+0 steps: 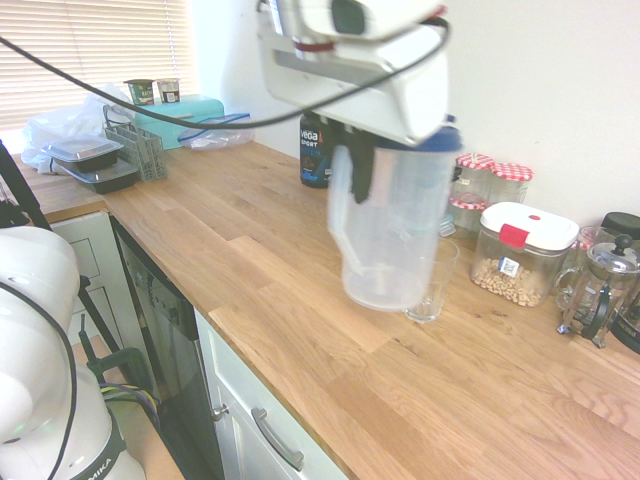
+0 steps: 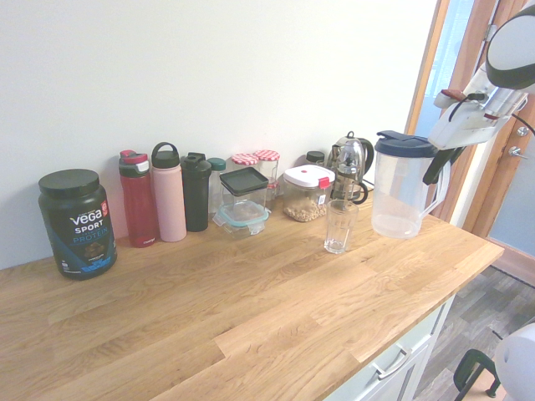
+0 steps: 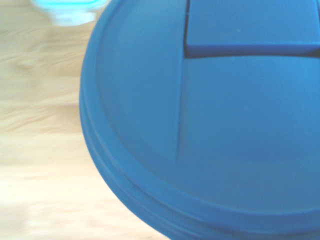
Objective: Pour me some water
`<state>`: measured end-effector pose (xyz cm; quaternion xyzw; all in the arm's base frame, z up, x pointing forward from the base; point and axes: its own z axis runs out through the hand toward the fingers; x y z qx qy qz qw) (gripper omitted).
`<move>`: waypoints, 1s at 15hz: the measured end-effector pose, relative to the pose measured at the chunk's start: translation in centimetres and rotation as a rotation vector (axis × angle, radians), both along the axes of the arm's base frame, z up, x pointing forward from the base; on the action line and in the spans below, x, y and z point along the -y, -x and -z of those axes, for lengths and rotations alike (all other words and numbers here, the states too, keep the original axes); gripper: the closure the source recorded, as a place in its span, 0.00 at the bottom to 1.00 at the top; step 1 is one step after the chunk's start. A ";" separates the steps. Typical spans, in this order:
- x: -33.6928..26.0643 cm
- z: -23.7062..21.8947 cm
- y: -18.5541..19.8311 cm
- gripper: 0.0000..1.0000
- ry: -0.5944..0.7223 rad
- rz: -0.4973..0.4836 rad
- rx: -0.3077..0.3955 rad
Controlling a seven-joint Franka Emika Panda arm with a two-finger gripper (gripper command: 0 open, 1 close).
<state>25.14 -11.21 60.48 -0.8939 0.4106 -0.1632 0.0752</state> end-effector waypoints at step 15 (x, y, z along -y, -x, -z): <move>-33.5 12.6 -10.2 1.00 -0.035 0.136 0.057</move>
